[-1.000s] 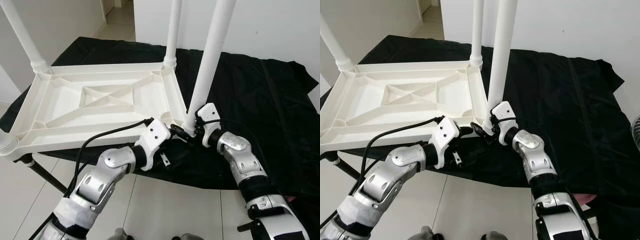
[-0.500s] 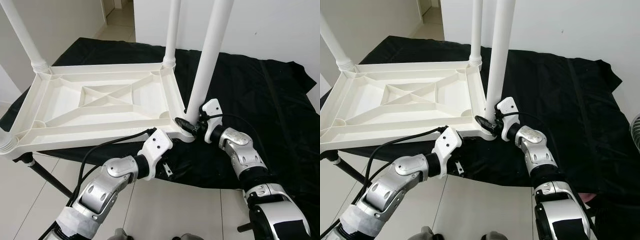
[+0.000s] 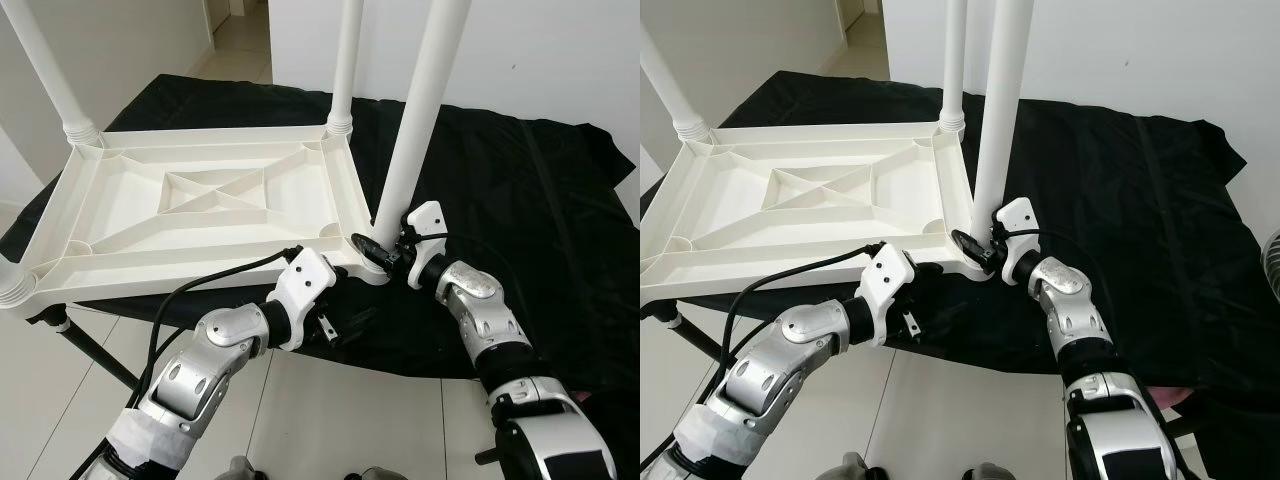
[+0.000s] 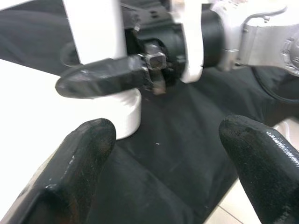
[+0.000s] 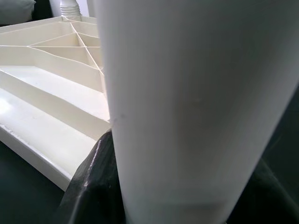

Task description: Building children table

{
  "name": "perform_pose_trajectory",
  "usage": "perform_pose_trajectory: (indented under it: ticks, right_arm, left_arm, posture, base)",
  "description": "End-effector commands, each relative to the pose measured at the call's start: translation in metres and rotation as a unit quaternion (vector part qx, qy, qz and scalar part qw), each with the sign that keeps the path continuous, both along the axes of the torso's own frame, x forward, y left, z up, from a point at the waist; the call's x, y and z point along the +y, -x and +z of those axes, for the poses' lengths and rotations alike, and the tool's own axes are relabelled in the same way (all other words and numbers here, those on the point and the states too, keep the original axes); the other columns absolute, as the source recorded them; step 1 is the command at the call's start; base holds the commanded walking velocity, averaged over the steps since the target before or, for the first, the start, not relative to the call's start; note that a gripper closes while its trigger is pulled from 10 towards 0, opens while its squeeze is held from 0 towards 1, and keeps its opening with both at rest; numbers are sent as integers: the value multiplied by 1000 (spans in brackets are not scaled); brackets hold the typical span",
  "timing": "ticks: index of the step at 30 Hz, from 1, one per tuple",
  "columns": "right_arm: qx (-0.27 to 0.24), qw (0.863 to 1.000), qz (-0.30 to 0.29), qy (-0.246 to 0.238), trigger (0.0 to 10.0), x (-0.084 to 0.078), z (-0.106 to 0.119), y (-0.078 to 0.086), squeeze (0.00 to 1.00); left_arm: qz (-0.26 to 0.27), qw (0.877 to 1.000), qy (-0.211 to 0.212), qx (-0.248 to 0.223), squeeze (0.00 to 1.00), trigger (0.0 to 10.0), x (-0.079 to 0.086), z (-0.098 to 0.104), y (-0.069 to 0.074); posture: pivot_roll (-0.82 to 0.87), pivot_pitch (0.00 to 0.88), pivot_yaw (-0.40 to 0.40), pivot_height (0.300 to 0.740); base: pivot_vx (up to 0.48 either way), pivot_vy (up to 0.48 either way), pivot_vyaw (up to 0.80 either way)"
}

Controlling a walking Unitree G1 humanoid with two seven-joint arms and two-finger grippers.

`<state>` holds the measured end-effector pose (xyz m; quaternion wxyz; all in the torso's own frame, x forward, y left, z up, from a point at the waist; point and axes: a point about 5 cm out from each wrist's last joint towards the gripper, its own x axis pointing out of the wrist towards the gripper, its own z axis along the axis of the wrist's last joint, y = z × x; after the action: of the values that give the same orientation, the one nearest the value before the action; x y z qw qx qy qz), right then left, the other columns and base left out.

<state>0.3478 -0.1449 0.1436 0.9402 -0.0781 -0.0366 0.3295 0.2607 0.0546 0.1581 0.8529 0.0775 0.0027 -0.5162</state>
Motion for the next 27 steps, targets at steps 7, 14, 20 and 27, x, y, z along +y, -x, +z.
perform_pose_trajectory:
  ticks: [7,14,20,27]
  right_arm:
    - [3,992,-122,-16,10000,-3,-10,10,0]
    - [6,978,-205,-38,10000,-1,-15,21,0]
    - [2,960,-275,-59,10000,7,-15,32,0]
    - [-8,942,-327,-78,10000,26,-7,42,357]
  left_arm:
    - [58,998,-9,-8,0,10000,13,-3,-12]
    - [75,997,-7,-11,0,10000,18,-4,-16]
    - [92,996,-4,-16,0,10000,23,-2,-22]
    - [104,994,-3,-32,0,10000,28,4,-32]
  posture:
    - [-72,69,9,740]
    - [-71,64,6,740]
    - [-76,57,8,740]
    - [-81,63,12,740]
  base:
    - [0,0,0]
    - [0,0,0]
    - [0,0,0]
    - [0,0,0]
